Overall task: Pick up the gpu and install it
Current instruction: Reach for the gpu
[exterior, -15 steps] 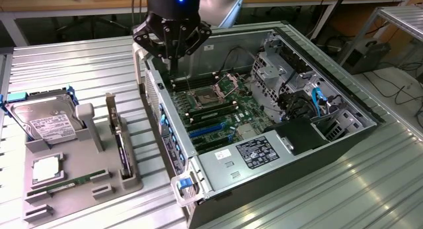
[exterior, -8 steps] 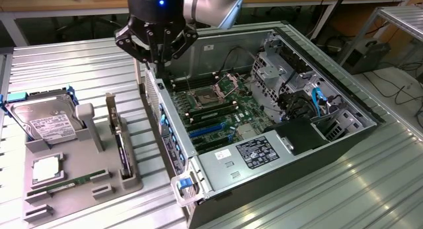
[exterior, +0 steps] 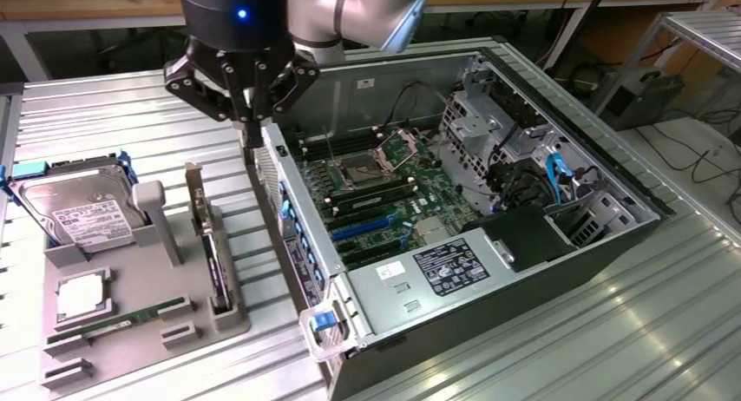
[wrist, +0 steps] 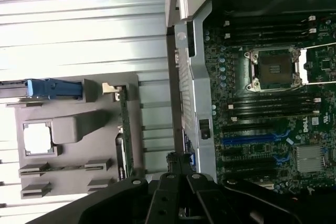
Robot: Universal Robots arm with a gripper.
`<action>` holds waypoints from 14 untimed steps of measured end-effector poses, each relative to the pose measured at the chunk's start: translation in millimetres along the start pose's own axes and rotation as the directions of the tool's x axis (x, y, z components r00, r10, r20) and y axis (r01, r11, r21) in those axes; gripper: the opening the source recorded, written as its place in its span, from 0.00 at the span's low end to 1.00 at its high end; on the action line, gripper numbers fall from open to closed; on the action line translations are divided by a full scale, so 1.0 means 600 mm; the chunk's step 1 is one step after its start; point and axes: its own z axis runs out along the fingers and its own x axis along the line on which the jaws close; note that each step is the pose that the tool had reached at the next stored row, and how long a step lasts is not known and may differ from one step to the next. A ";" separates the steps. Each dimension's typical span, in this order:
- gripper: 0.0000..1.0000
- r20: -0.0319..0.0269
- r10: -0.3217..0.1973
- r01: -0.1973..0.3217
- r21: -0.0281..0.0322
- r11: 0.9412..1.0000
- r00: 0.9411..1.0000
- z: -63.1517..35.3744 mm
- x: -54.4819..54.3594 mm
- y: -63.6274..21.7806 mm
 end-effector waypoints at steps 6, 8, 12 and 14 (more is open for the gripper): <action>0.11 0.000 0.000 0.000 0.000 1.000 1.000 0.006 0.042 -0.017; 0.11 0.000 0.000 0.000 0.000 1.000 1.000 0.008 0.052 -0.022; 0.11 0.000 0.000 0.000 0.000 1.000 1.000 0.016 0.073 -0.034; 0.11 0.000 0.000 0.000 0.000 1.000 1.000 0.019 0.084 -0.039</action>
